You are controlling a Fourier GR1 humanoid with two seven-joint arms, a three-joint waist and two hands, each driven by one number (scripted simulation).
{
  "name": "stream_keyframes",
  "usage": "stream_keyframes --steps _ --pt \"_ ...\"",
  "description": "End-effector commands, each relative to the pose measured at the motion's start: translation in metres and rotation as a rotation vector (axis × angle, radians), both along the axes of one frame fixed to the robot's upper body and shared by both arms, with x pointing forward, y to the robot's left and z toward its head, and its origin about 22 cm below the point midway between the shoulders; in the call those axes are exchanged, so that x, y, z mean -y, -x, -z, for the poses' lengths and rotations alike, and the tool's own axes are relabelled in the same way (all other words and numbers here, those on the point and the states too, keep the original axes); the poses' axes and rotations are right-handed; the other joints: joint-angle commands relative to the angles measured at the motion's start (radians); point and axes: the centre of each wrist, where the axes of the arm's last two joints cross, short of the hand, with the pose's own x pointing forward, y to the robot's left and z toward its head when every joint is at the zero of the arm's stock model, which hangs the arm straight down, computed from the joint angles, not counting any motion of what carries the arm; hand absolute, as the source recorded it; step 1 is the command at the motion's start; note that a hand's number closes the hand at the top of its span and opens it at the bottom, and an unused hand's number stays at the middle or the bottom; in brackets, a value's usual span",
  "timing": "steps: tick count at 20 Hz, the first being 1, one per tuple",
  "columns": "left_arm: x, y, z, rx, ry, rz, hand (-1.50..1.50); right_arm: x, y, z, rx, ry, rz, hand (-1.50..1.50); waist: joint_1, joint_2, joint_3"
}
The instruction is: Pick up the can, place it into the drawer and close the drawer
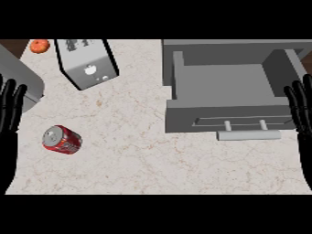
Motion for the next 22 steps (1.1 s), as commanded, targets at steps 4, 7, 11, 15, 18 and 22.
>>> stream_keyframes --steps 4,7,11,15,18,22 --pt "0.027 -0.009 -0.008 0.053 -0.003 0.716 -1.50 -0.008 -0.003 -0.002 0.051 -0.037 -0.025 -1.50 -0.016 -0.013 -0.003" --pt "0.020 -0.001 0.010 -0.195 -0.208 0.938 -1.50 -0.001 -0.001 0.024 -0.172 -0.063 0.044 -1.50 -0.027 0.005 0.000" --pt "-0.035 -0.005 0.012 -0.276 -0.243 1.098 -1.50 0.009 0.001 0.027 -0.232 -0.071 0.093 -1.50 0.013 -0.006 -0.001" --pt "-0.101 -0.021 -0.014 -0.264 -0.269 1.184 -1.50 0.015 0.003 0.016 -0.230 -0.074 0.115 -1.50 0.018 -0.014 0.003" --pt "-0.145 -0.036 -0.023 -0.264 -0.258 1.201 -1.50 0.023 0.009 0.019 -0.259 -0.078 0.108 -1.50 0.012 -0.016 0.003" --pt "-0.179 -0.050 -0.029 -0.301 -0.223 1.162 -1.50 0.023 0.027 0.021 -0.240 -0.070 0.104 -1.50 0.003 -0.017 0.004"
